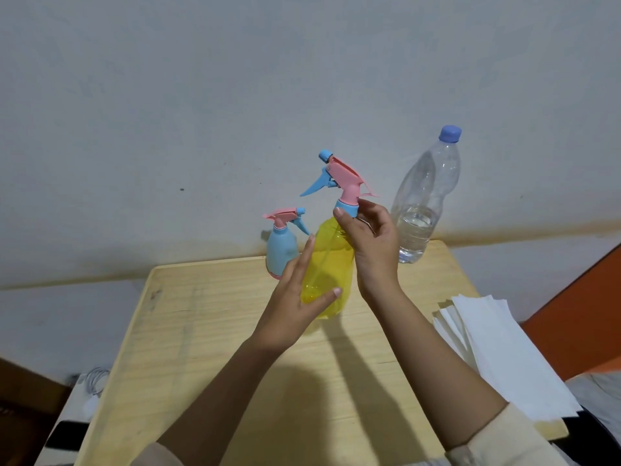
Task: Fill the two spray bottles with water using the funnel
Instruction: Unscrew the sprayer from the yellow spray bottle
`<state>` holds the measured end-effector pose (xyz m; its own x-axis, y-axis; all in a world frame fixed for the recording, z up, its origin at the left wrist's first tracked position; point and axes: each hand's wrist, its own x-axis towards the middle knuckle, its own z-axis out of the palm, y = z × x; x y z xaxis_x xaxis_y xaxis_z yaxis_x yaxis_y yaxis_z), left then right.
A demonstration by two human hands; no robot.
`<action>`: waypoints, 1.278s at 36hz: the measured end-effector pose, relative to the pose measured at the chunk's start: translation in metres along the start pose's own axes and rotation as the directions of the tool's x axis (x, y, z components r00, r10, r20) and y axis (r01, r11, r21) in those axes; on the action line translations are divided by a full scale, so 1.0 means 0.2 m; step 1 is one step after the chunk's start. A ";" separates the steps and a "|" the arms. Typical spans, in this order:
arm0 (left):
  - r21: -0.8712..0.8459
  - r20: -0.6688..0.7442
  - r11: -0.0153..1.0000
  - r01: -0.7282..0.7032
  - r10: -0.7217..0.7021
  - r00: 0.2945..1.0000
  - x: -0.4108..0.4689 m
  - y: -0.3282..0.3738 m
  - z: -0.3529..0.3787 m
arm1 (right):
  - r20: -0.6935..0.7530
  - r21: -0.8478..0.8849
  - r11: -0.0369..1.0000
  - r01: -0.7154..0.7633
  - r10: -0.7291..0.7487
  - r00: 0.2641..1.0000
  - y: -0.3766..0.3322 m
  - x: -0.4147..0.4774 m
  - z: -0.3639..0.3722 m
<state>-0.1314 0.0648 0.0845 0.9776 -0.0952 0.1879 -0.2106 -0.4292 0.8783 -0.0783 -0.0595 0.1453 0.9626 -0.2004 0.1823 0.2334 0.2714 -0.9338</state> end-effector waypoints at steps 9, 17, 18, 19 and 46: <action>0.005 0.028 1.000 0.011 -0.011 1.000 0.01 -0.01 -0.01 | 0.113 -0.048 0.988 -0.147 0.151 0.982 0.02 0.00 -0.02; -0.022 0.016 1.000 0.019 -0.019 1.000 0.02 -0.01 -0.02 | -0.091 0.024 0.993 -0.113 0.115 0.989 0.00 0.02 0.05; -0.035 0.011 0.999 0.022 -0.021 1.000 0.02 -0.01 -0.02 | -0.078 0.039 0.992 -0.118 0.121 0.990 0.00 0.02 0.05; -0.048 0.005 0.999 0.024 -0.024 1.000 0.03 -0.01 -0.02 | -0.066 0.050 0.992 -0.118 0.122 0.990 0.01 0.01 0.05; -0.181 0.042 0.974 0.138 -0.132 0.990 0.08 -0.17 0.00 | -0.009 0.384 0.921 -0.066 0.075 0.997 -0.09 0.26 0.09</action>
<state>-0.1078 0.0781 0.0569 0.9958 -0.0756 0.0512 -0.0697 -0.2681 0.9609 -0.0298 -0.0574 0.1769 0.9760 -0.1884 0.1091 0.2047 0.6243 -0.7539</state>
